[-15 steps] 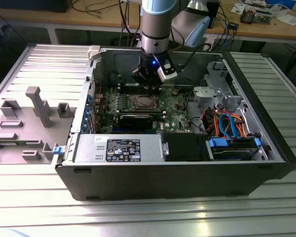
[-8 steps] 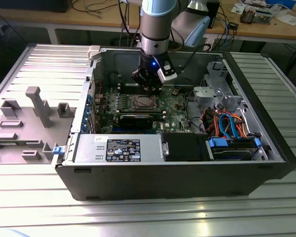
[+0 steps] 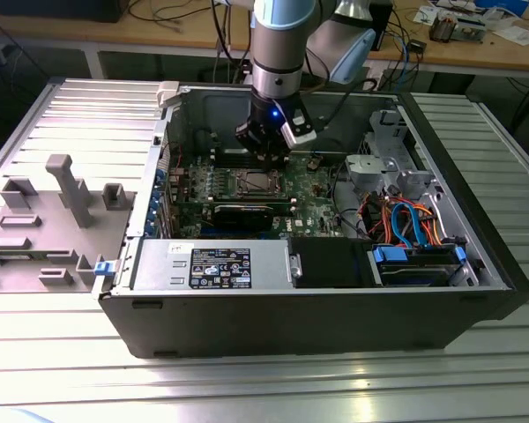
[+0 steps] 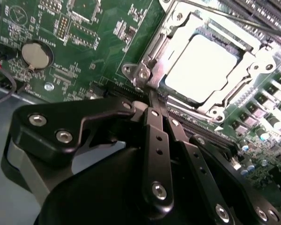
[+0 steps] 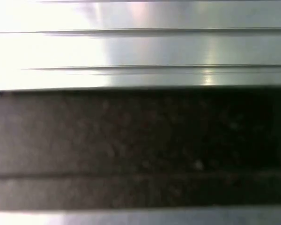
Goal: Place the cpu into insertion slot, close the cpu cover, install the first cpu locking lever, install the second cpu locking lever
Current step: 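Install the first cpu locking lever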
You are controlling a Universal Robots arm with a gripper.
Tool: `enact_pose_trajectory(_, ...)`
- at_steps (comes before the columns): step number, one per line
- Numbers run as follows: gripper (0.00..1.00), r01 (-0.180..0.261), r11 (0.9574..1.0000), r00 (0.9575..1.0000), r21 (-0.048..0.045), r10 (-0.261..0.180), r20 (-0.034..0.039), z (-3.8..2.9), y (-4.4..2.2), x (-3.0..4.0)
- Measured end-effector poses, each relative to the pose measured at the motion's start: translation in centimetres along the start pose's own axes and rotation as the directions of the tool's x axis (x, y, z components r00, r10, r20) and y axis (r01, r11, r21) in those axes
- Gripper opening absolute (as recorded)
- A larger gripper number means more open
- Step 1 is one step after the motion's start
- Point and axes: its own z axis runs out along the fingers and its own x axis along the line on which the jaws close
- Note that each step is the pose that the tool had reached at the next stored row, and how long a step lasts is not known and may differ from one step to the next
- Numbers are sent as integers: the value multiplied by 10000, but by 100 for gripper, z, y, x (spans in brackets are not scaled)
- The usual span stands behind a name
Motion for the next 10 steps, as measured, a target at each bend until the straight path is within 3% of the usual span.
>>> enact_pose_trajectory(4,11,0,10000,10000,1,0,-1,-66,4,0)
enact_pose_trajectory(10,11,1,10000,10000,16,-1,-1,-68,-29,-1)
